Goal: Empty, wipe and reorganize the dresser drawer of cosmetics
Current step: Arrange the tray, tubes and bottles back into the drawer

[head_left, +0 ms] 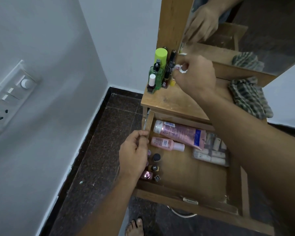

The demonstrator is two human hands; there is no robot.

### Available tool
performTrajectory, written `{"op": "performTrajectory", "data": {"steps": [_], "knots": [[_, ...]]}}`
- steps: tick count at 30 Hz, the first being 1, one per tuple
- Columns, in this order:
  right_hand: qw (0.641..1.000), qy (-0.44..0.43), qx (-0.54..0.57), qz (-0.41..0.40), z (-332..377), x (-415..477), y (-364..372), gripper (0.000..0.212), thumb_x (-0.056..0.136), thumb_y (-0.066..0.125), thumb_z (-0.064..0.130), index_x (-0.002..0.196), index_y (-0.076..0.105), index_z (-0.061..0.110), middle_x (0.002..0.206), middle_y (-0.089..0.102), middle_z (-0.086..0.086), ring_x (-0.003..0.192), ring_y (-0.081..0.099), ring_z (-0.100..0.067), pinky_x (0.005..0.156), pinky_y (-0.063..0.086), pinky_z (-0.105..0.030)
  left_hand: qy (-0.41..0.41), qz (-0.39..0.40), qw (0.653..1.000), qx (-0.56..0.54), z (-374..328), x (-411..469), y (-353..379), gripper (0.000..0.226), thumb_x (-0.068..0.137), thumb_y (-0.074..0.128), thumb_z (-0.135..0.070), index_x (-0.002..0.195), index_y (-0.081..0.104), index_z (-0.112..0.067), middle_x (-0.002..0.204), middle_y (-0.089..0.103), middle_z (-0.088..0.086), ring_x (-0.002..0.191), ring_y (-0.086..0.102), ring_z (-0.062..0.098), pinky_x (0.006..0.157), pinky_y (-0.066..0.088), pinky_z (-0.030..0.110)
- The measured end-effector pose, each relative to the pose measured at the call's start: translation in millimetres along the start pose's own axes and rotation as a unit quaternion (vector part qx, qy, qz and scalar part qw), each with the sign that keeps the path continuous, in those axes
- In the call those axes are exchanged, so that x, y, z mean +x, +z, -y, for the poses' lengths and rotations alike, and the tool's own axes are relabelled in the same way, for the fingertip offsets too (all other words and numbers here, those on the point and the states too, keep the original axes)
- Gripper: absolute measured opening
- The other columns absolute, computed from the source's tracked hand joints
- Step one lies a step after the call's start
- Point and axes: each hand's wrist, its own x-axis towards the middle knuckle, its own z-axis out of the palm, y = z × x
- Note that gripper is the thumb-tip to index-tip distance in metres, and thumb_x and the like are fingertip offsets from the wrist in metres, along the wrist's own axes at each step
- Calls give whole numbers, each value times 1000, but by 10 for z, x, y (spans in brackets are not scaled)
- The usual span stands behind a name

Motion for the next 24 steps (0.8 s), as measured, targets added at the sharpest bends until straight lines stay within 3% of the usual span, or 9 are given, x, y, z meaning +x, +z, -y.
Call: {"op": "performTrajectory", "data": {"steps": [3, 6, 10, 13, 15, 17, 19, 24], "knots": [[1000, 3, 7, 6, 18, -51, 15, 12, 86, 64, 28, 92, 73, 22, 84, 68, 5, 87, 66, -23, 70, 42, -26, 1, 5, 1000, -4, 6, 8, -1, 23, 102, 51, -20, 103, 69, -33, 75, 71, 3, 62, 67, 39, 46, 54, 43], [999, -22, 28, -14, 19, -170, -111, 12, 85, 68, 27, 90, 75, 20, 85, 72, 4, 83, 68, -16, 71, 50, -28, 2, 5, 1000, -1, 18, 15, -8, 23, 101, 51, -21, 102, 69, -34, 75, 71, 2, 61, 67, 35, 47, 56, 46], [996, -46, 57, -45, -44, -659, -368, 15, 86, 69, 32, 97, 76, 23, 92, 72, 8, 75, 65, -12, 74, 54, -35, 38, 6, 997, 61, 36, 0, -22, 20, 99, 51, -25, 105, 68, -33, 85, 71, -4, 73, 71, 26, 65, 60, 58], [994, -44, 100, 14, -135, -1262, -368, 11, 87, 78, 22, 98, 77, 20, 86, 67, 7, 68, 59, -6, 66, 53, -26, 74, 11, 990, 120, -12, -25, -11, 17, 94, 53, -30, 103, 67, -36, 93, 71, -7, 79, 70, 20, 70, 60, 51], [994, -18, 96, 58, -215, -1638, -254, 15, 85, 81, 21, 99, 78, 20, 87, 66, 5, 70, 59, -7, 67, 52, -26, 108, 7, 980, 167, -38, -29, 2, 17, 94, 57, -27, 103, 69, -34, 96, 70, -11, 79, 68, 12, 73, 59, 45], [992, 22, 89, 88, -304, -1932, -106, 21, 83, 83, 24, 104, 78, 23, 94, 65, 7, 72, 57, -3, 69, 45, -13, 116, 5, 974, 196, -50, -31, 12, 16, 95, 59, -25, 104, 71, -31, 100, 70, -12, 84, 67, 9, 77, 58, 42], [989, 43, 99, 104, -362, -2118, 40, 23, 81, 84, 23, 103, 79, 25, 94, 64, 9, 71, 57, -1, 69, 43, -9, 111, 4, 971, 212, -55, -38, 18, 17, 95, 59, -24, 106, 71, -30, 104, 70, -12, 88, 66, 11, 80, 57, 41], [983, 63, 109, 134, -376, -2271, 284, 21, 81, 83, 22, 101, 78, 30, 94, 64, 12, 70, 60, -4, 74, 58, -34, 113, -3, 967, 229, -60, -45, 40, 20, 97, 56, -24, 109, 72, -28, 110, 69, -11, 95, 65, 10, 86, 56, 40]]}}
